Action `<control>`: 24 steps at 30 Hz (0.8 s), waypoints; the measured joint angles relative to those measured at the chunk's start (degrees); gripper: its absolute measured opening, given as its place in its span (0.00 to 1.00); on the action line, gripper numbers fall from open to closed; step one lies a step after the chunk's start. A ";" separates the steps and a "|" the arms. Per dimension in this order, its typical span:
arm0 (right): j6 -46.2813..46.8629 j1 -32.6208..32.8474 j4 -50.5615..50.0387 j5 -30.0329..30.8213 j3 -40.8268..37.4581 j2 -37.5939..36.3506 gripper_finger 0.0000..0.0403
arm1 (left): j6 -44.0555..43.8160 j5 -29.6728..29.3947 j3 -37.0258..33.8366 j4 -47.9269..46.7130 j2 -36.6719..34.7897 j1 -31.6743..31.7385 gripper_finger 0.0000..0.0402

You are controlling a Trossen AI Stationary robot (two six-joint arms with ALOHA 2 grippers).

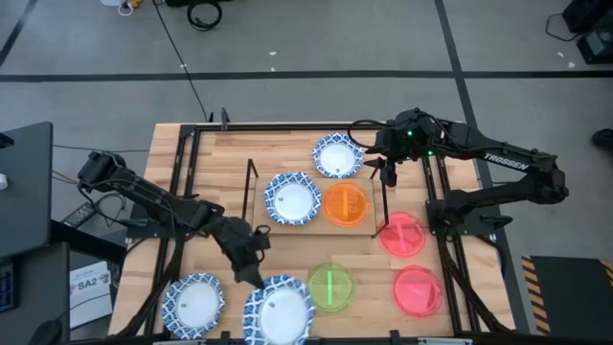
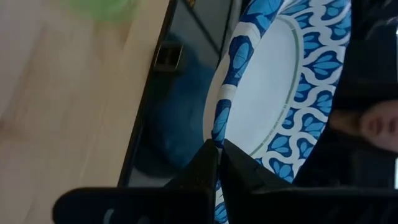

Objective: Place and stack plates onto a shelf
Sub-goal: Stack the blue patterned bowl on top of the blue patterned bowl on the shelf

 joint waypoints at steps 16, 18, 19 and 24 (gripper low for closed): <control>0.00 0.00 0.00 0.00 0.00 0.00 0.42 | 8.99 0.11 0.46 8.49 0.00 17.60 0.03; 0.00 0.00 0.00 -0.01 0.00 0.00 0.42 | 11.33 0.92 1.06 8.47 0.00 20.92 0.03; 0.00 0.00 0.00 0.00 0.00 0.00 0.42 | 12.55 1.47 1.32 8.46 0.00 22.64 0.03; 0.00 0.00 0.00 -0.02 0.00 0.00 0.42 | 17.69 6.50 3.08 8.35 0.00 30.98 0.03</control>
